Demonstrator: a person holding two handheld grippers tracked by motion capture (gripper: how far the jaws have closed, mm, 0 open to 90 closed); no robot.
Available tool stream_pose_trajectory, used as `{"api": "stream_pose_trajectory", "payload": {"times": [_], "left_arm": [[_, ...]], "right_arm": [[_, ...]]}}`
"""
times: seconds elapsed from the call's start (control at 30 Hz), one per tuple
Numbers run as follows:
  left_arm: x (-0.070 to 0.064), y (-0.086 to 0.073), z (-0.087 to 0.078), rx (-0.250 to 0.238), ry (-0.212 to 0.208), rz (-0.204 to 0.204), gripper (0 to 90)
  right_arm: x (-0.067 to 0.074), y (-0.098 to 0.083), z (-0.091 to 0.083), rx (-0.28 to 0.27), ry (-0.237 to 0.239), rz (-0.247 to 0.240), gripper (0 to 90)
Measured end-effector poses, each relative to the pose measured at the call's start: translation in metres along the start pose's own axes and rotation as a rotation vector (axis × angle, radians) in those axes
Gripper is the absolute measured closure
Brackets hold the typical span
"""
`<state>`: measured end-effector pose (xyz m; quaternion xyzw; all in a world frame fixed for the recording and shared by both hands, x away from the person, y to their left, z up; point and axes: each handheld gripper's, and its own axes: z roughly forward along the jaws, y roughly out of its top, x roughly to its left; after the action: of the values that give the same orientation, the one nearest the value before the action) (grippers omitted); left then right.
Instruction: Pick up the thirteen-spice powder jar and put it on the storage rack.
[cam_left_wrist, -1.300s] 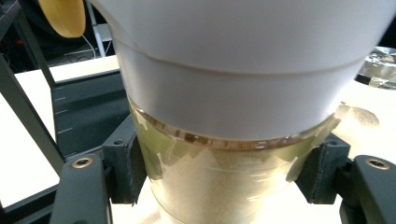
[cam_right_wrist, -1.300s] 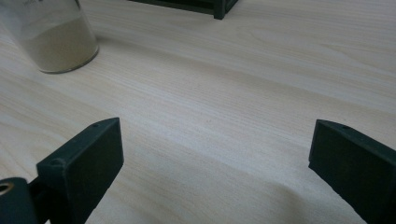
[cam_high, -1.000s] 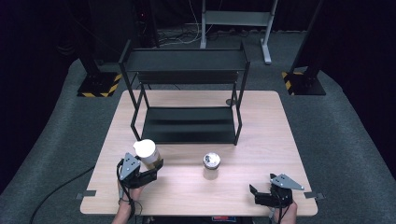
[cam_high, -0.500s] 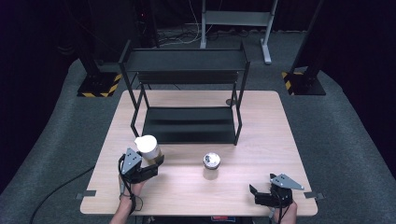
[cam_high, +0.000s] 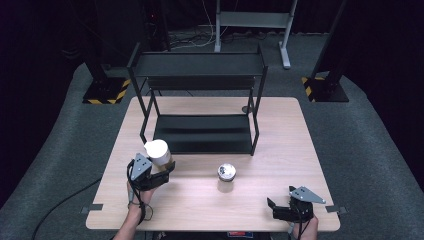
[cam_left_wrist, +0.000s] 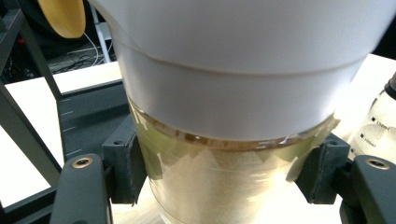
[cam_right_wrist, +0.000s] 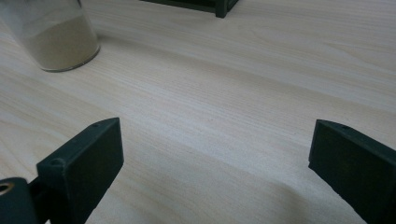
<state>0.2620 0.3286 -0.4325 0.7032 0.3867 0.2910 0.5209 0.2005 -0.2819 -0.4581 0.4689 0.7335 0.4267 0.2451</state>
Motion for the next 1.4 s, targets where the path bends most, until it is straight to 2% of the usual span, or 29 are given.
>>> {"api": "stream_pose_trajectory", "payload": {"times": [1.0,1.4], "left_arm": [[0.014,0.018,0.018,-0.006,0.020,0.007,29.9],[0.018,0.030,0.026,-0.009,0.027,0.027,29.9]], "right_arm": [[0.002,-0.001,0.000,-0.002,-0.007,-0.003,2.4],[0.001,-0.001,0.000,-0.003,-0.005,-0.003,2.4]]}}
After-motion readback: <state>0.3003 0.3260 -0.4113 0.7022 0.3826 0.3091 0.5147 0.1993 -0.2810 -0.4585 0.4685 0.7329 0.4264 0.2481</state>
